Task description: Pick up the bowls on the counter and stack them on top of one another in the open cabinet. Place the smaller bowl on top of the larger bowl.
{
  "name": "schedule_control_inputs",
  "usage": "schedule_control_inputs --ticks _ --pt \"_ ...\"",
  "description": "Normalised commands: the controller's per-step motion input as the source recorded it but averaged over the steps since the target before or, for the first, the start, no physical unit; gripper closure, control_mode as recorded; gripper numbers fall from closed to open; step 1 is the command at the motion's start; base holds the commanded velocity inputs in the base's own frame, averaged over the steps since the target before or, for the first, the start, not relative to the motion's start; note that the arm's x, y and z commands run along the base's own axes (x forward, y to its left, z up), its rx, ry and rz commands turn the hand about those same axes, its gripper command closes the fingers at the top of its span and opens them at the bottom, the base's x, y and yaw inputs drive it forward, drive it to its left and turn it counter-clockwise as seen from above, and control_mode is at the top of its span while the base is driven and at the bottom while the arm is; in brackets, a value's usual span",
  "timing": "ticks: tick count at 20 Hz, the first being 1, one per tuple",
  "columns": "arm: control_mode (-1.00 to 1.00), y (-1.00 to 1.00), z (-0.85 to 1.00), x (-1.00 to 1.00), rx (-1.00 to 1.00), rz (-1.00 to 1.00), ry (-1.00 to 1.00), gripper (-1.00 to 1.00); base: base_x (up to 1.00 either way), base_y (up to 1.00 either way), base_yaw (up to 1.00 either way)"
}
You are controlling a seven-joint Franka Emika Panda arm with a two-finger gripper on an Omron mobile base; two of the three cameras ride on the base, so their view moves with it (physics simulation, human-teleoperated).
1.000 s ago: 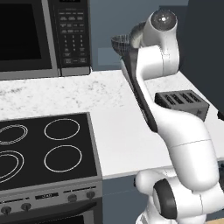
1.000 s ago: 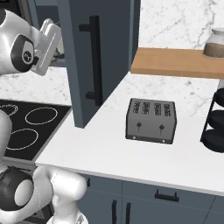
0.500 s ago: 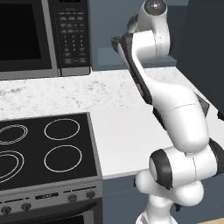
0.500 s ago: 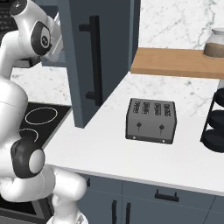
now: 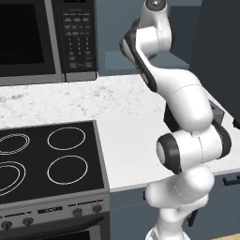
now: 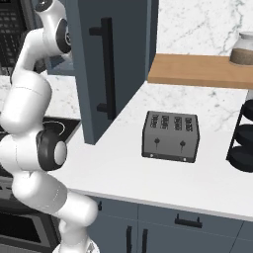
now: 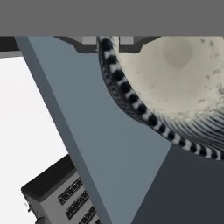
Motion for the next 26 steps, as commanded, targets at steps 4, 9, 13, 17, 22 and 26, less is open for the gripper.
schedule_control_inputs --ticks 4,9,13,17,22,26 --pt "-1.0 -0.1 0.13 0.53 0.0 0.0 0.05 1.0 0.0 0.0 0.0" --pt "-1.0 -0.06 0.04 0.55 0.0 0.0 0.05 1.0 0.0 0.0 0.0" --pt "-1.0 -0.01 0.04 0.5 0.0 0.0 0.03 1.0 0.0 0.0 0.0" --pt "-1.0 -0.01 0.0 0.59 0.0 0.0 0.05 1.0 0.0 0.0 0.0" --pt "-1.0 0.0 -0.18 0.18 0.0 0.0 0.03 1.0 0.0 0.0 0.0" --pt "-1.0 0.0 -0.39 0.0 0.0 0.0 0.02 1.0 0.0 0.0 0.0"
